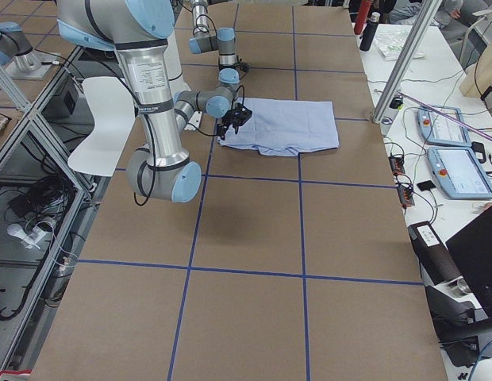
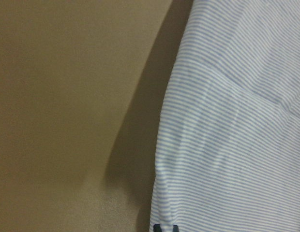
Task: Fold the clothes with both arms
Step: 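Move the right gripper to the near end corner beside the left gripper, then grasp the near end corners of the shirt with both grippers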
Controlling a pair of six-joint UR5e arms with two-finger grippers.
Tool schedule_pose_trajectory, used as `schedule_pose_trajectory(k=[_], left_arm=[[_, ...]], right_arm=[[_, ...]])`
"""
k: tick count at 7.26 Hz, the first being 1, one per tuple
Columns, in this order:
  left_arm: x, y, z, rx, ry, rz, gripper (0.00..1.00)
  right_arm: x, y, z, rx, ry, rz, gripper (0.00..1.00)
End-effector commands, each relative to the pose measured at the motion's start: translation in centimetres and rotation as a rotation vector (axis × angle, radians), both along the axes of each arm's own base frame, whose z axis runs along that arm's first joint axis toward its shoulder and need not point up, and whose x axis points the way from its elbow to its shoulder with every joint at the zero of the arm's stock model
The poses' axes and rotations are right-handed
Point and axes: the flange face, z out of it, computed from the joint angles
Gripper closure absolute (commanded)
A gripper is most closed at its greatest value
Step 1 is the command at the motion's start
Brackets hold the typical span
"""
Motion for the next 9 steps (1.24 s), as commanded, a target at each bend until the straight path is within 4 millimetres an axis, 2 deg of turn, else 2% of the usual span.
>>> schedule_pose_trajectory(k=[1,6,7,9], left_arm=[[0.0,0.0,0.0,0.0,0.0,0.0,1.0],[-0.04,0.01,-0.07,-0.001,0.002,-0.001,1.0],[-0.09,0.02,-0.14,0.001,0.003,0.0,1.0],[-0.09,0.02,-0.14,0.001,0.003,0.0,1.0]], right_arm=[[-0.17,0.61,0.07,-0.011,0.03,-0.013,0.0],[-0.82,1.35,0.21,-0.012,0.033,-0.028,0.0],[-0.85,1.34,0.28,-0.013,0.035,-0.028,0.03],[-0.78,1.35,0.15,-0.011,0.032,-0.027,0.37]])
